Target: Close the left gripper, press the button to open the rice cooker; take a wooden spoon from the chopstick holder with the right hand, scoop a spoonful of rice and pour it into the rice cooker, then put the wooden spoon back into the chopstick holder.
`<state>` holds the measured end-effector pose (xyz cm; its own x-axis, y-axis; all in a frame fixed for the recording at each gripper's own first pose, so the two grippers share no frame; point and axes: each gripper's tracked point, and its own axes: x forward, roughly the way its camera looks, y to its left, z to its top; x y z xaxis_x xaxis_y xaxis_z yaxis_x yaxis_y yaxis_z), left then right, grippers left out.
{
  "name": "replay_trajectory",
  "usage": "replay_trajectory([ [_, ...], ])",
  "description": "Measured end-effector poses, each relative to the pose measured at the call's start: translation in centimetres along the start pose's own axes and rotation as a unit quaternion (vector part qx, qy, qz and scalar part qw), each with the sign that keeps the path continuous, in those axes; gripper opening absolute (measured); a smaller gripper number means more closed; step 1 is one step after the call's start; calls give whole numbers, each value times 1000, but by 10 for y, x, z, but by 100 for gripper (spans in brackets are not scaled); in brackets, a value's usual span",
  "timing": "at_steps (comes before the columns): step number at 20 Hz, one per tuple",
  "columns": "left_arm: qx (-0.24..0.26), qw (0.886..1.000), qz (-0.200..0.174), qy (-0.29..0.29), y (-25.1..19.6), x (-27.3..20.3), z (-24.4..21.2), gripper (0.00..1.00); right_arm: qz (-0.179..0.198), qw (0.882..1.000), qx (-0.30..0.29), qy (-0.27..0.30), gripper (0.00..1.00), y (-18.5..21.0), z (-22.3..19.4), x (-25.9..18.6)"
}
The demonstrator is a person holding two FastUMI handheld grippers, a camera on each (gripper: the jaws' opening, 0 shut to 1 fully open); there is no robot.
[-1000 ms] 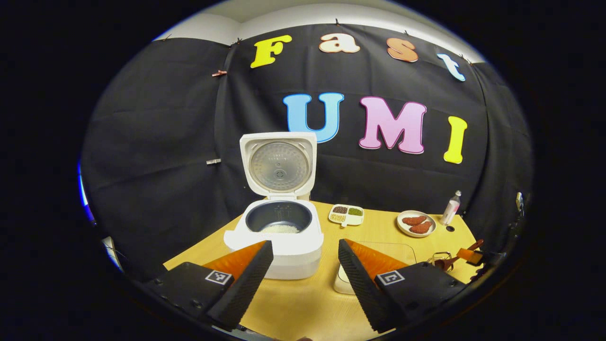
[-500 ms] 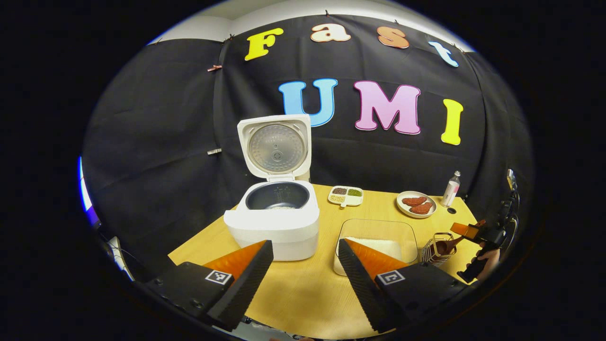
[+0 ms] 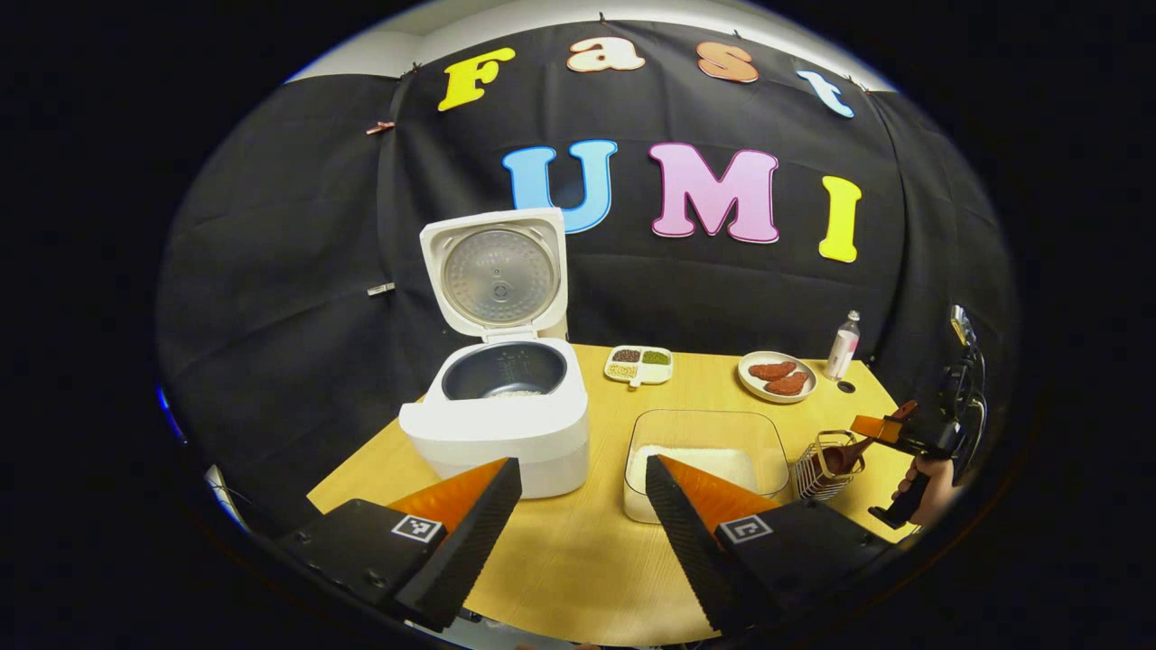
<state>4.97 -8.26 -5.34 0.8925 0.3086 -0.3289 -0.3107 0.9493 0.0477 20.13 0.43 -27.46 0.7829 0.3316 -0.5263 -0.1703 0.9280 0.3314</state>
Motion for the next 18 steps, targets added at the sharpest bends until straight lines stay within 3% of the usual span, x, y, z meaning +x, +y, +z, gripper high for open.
replay_trajectory([
  [4, -6, 1000, -25, 0, 1, 6, 2, 96, -6, 999, -22, -22, 18, 9, 15, -9],
  [11, -31, 998, -46, -20, 29, 17, 7, 96, -10, 997, -42, -66, 18, 43, 70, -37],
  [16, -63, 996, -58, -10, 58, 20, -13, 96, -3, 996, -23, -88, 18, 83, 99, -56],
  [18, -74, 995, -65, -9, 68, 21, -18, 96, 8, 995, -18, -95, 13, 108, 106, -62],
])
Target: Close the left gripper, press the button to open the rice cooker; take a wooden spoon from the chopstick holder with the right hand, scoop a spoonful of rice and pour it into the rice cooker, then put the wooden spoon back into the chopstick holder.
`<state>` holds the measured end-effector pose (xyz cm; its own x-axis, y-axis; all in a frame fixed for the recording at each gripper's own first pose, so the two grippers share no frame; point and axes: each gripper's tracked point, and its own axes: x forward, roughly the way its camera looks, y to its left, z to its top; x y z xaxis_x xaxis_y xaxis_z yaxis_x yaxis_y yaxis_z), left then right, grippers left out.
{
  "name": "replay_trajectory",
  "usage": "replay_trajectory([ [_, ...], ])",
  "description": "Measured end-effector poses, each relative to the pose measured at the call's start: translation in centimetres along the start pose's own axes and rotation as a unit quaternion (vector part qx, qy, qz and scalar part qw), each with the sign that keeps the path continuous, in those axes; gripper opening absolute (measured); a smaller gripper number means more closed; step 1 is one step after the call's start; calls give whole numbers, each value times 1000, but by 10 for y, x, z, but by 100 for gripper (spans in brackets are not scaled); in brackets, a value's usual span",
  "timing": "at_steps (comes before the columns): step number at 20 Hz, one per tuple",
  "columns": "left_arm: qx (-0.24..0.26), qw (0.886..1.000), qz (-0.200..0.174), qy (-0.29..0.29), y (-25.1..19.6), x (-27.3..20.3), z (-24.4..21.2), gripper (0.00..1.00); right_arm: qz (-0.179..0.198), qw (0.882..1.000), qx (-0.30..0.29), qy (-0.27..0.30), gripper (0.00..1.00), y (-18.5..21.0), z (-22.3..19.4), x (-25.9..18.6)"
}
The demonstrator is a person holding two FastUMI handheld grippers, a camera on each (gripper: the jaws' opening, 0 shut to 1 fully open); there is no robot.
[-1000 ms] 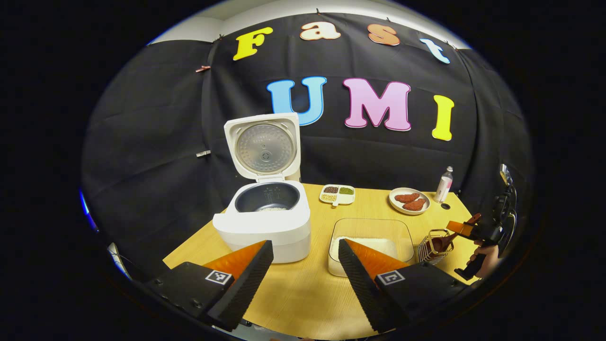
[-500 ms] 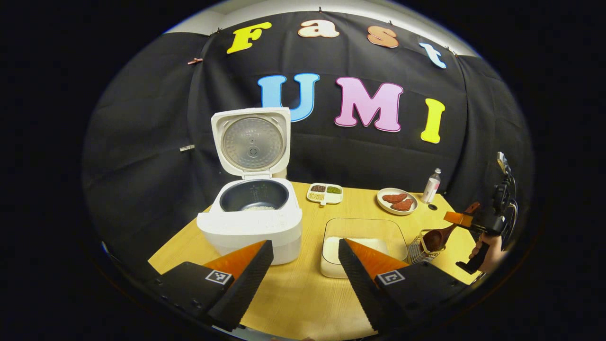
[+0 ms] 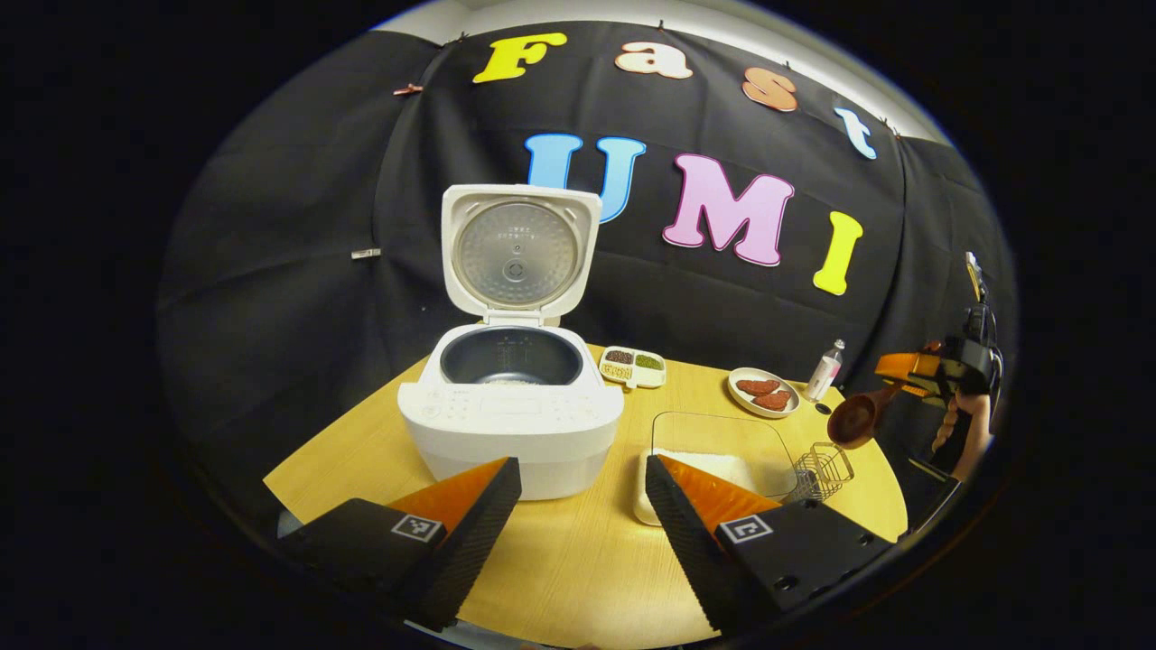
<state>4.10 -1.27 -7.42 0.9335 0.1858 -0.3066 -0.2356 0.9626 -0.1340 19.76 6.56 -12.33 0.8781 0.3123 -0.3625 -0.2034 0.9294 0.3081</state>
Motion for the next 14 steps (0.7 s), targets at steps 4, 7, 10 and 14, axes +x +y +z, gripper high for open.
replay_trajectory([
  [4, -2, 1000, -8, 4, 24, 1, -4, 96, 29, 1000, -10, -3, 18, 52, -5, 3],
  [7, -9, 1000, -14, 8, 37, 3, -5, 96, 42, 998, -35, 13, 18, 82, -29, 14],
  [10, -8, 1000, -17, 18, 48, 5, -11, 96, 54, 996, -67, 21, 18, 106, -53, 27],
  [14, 13, 999, -25, 38, 62, 8, -23, 96, 49, 992, -108, 33, 18, 113, -90, 46],
])
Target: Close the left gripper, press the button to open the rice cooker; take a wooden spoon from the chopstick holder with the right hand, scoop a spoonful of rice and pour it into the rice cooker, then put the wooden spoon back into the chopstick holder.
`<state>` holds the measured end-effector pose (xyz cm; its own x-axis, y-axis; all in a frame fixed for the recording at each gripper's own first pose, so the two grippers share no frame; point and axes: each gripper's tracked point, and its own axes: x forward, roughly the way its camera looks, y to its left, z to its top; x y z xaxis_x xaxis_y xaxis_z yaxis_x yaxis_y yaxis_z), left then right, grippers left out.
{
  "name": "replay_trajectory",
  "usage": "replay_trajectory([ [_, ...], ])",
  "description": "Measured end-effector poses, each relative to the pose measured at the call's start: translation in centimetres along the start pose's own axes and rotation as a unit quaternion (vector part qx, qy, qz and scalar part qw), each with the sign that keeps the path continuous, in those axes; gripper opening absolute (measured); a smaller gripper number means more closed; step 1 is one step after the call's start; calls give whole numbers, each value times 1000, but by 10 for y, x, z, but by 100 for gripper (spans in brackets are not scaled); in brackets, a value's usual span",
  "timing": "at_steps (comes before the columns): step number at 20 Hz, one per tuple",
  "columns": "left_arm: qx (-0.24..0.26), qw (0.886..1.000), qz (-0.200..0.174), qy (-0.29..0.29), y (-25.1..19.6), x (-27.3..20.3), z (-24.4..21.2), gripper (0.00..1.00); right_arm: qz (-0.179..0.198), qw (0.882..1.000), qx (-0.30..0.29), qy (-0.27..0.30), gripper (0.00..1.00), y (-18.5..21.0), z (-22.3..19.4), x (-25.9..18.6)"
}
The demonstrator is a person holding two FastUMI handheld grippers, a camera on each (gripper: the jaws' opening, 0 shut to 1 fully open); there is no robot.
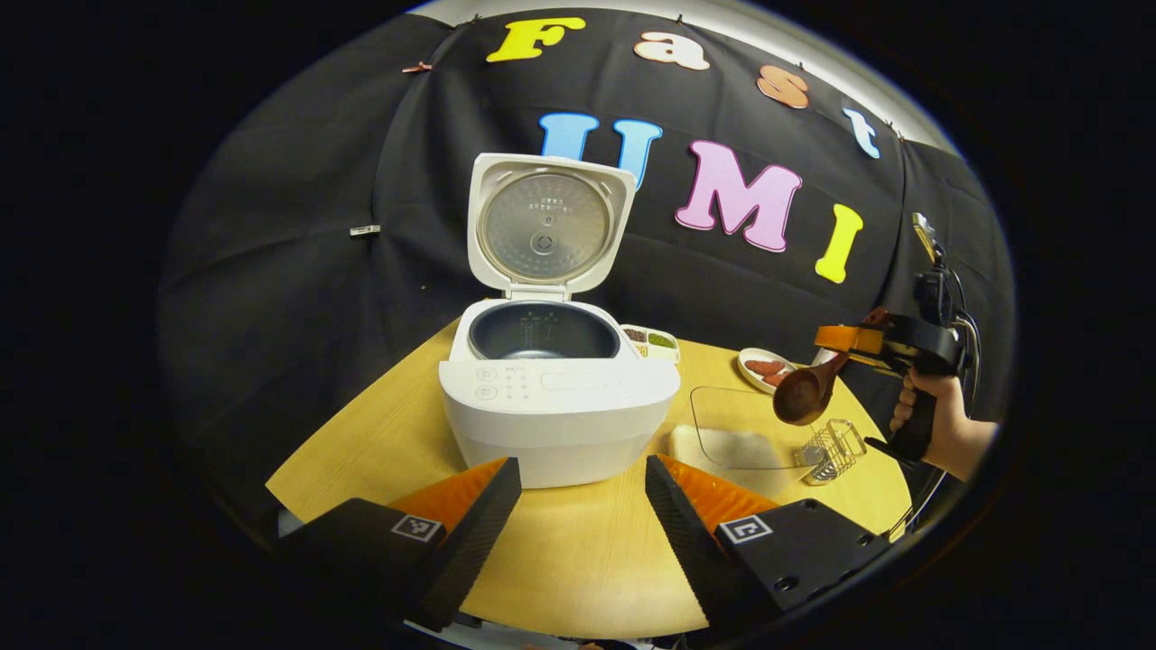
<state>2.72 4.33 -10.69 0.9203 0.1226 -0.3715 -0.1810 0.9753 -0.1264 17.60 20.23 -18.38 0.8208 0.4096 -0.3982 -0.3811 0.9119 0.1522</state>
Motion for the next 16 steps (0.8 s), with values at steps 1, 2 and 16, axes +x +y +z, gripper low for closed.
replay_trajectory([
  [1, 7, 1000, -3, 2, 2, 2, -2, 96, -3, 1000, -4, 4, 18, 0, -9, 4],
  [2, 12, 1000, -7, 4, 4, 3, -3, 95, -8, 1000, -7, 9, 18, -1, -19, 7],
  [16, -38, 999, -6, 23, 36, 19, -27, 96, 2, 994, -60, 90, 14, 40, -121, -16],
])
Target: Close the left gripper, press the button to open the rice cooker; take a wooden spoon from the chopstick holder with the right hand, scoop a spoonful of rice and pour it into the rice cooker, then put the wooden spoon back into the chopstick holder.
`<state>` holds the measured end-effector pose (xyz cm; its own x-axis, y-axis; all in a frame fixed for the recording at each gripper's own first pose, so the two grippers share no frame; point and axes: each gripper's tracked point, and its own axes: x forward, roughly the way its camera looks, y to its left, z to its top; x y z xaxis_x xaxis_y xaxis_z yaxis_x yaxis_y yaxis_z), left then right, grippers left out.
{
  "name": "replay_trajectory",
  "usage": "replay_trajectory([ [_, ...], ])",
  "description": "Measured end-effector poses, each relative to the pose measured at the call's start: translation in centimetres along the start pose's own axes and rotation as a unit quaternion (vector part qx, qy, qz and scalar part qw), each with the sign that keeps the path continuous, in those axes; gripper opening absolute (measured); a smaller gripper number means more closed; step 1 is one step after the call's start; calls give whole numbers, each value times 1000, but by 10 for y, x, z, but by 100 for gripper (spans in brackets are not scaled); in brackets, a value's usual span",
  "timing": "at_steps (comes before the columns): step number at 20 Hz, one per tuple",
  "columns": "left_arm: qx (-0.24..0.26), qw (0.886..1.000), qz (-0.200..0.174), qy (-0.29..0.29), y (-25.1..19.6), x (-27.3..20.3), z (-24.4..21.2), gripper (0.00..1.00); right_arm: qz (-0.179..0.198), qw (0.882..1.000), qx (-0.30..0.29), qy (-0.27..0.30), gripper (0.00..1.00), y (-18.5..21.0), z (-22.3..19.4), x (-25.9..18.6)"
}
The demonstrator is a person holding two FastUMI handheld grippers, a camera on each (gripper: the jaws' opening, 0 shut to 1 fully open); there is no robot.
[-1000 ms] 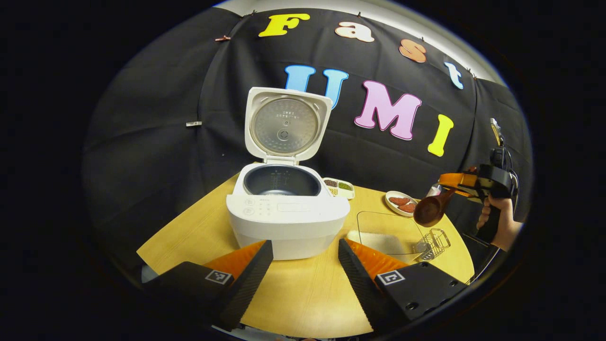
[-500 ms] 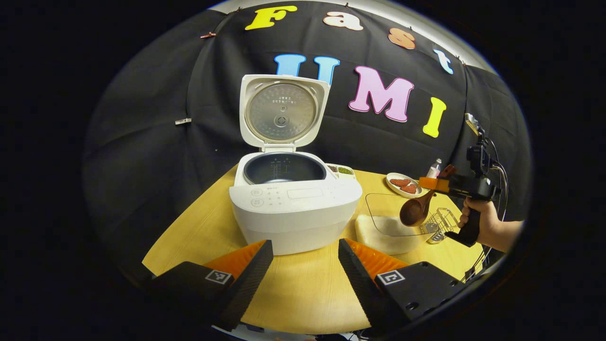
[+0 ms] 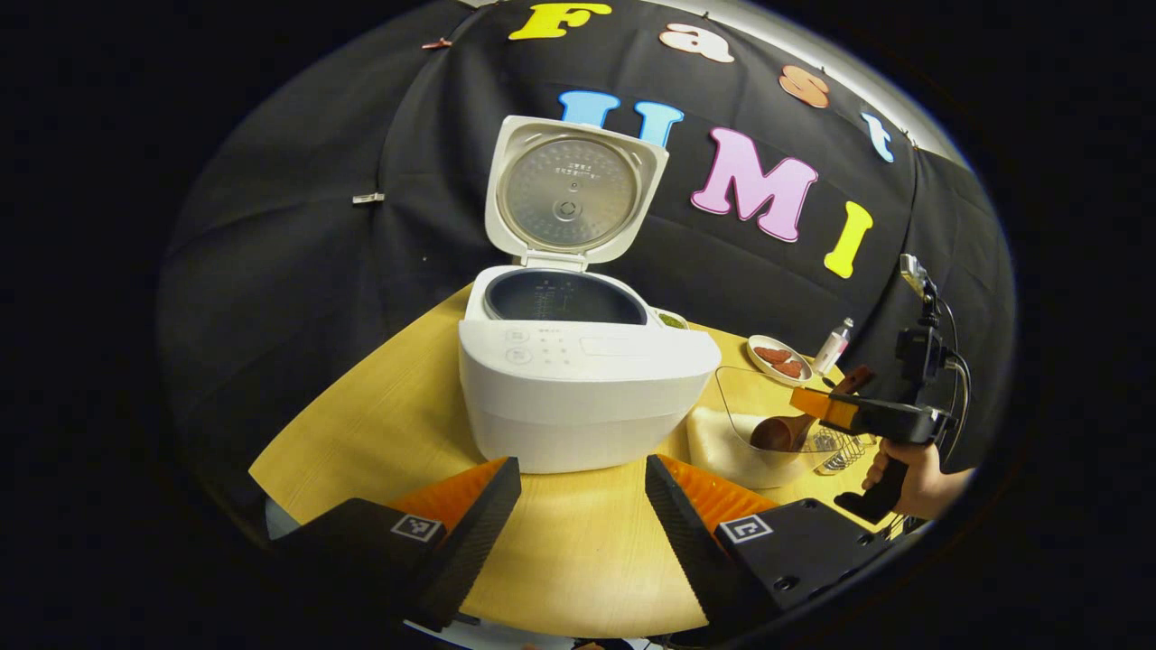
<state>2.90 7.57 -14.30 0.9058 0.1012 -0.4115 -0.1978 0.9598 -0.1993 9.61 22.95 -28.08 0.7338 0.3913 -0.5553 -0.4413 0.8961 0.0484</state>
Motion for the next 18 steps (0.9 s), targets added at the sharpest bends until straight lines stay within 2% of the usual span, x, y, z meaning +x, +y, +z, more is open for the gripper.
replay_trajectory([
  [4, -5, 1000, 10, -2, 7, -5, -1, 96, 16, 998, 58, 21, 14, 24, -8, -4],
  [8, -8, 1000, 15, -3, 11, -8, -2, 95, 20, 990, 135, 44, 14, 35, -5, 2],
  [10, -10, 1000, 16, -4, 11, -9, -1, 98, 19, 986, 158, 56, 14, 35, -6, 6],
  [11, -10, 1000, 15, -5, 11, -9, 1, 96, 19, 983, 170, 61, 13, 34, -7, 7],
  [15, -6, 1000, 10, -9, 5, -5, 6, 96, 23, 971, 228, 73, 14, 31, 1, 8],
  [18, -3, 1000, 6, -12, 2, -4, 9, 96, 16, 955, 283, 83, 14, 19, 7, 7],
])
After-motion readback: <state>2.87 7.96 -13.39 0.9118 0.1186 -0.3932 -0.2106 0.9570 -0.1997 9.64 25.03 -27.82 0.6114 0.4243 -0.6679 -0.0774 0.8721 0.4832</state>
